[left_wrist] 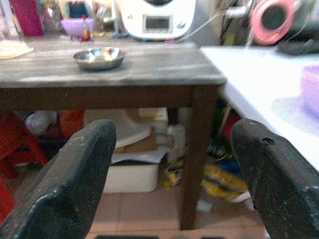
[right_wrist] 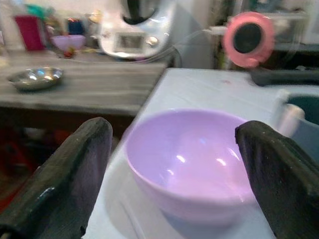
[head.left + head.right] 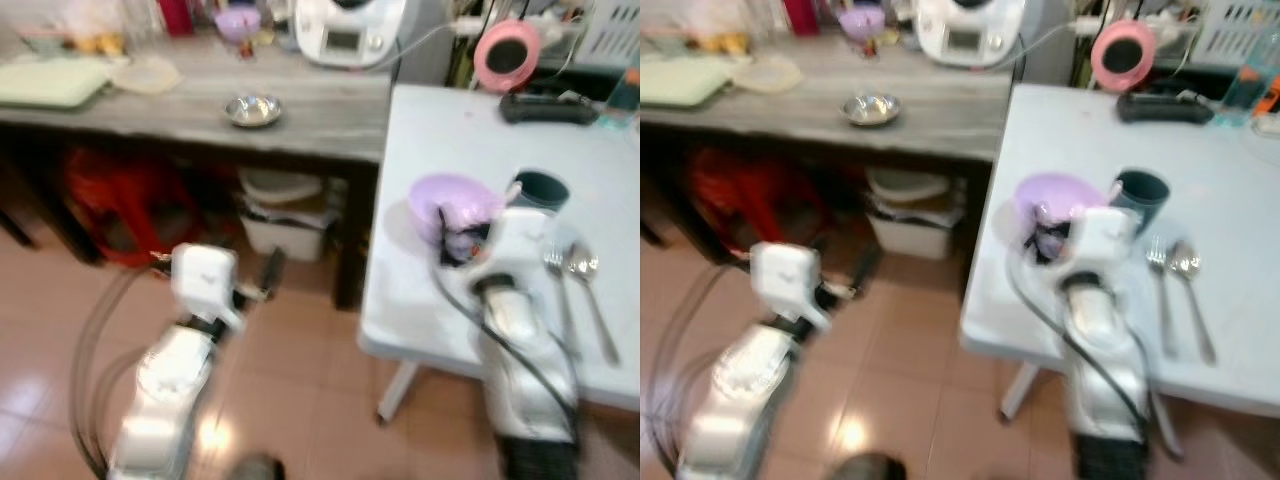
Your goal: Setting the table
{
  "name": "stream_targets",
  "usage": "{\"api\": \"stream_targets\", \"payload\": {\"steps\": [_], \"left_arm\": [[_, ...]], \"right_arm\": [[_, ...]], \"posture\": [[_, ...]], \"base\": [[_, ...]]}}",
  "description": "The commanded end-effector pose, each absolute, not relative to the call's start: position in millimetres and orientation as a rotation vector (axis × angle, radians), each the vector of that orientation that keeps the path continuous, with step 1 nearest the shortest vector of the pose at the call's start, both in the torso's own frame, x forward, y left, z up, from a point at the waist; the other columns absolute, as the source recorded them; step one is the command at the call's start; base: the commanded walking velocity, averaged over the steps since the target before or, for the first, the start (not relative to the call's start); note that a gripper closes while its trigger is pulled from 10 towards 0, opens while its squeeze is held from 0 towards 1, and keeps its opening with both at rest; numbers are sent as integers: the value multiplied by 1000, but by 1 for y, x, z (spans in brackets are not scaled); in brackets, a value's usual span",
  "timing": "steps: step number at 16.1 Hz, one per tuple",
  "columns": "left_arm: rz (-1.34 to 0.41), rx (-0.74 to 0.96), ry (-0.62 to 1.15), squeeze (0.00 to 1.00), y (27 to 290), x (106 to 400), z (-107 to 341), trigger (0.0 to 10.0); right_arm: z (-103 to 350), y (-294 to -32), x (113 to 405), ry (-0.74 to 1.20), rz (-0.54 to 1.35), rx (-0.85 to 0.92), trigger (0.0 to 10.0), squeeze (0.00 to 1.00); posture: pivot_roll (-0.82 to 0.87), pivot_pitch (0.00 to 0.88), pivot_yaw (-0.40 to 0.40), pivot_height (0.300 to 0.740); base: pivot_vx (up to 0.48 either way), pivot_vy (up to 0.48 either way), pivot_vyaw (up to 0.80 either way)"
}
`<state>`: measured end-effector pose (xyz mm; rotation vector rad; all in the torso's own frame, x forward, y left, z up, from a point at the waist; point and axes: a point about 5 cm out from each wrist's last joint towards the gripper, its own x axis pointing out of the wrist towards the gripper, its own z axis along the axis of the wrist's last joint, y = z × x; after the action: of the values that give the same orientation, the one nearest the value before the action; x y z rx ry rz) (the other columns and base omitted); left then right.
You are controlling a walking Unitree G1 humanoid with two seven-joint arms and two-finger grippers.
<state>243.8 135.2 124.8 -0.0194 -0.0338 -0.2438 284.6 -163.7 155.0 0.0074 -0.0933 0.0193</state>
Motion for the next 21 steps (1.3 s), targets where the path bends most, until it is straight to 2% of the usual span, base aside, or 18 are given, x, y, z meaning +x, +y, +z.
{"api": "stream_targets", "payload": {"steps": [1,2,3,4,7,9,10,14,21], "left_arm": [[-253,-36,-54,0,131,245,130,10000],[-239,-48,-48,0,133,245,129,10000],[-236,-47,-46,0,133,245,129,10000],[-233,-47,-42,0,133,245,128,10000],[-221,-44,-27,0,135,243,126,10000],[-215,-42,-18,0,136,243,125,10000],[-216,-44,-12,0,135,243,124,10000],[-224,-47,4,0,133,242,122,10000],[-225,-50,36,0,133,238,119,10000]], "right_arm": [[157,-170,283,-111,16,-30,10000,0],[160,-165,284,-128,63,-88,10000,0],[162,-162,285,-134,101,-110,10000,576],[162,-159,286,-130,147,-117,10000,1000],[157,-158,294,-72,223,-249,10000,1000],[159,-162,300,-61,265,-313,10000,176],[161,-169,308,-47,294,-350,10000,0],[157,-171,320,21,415,-464,10000,0],[148,-174,341,140,551,-527,10000,0]], "posture": [[11,50,9,740],[12,52,9,740],[13,56,7,740],[15,60,7,740],[18,65,6,740],[17,68,8,740],[16,71,8,740],[20,79,9,740],[32,88,7,740]], "base": [[0,0,0],[0,0,0],[0,0,0],[0,0,0],[0,0,0],[0,0,0],[0,0,0],[0,0,0],[0,0,0]]}}
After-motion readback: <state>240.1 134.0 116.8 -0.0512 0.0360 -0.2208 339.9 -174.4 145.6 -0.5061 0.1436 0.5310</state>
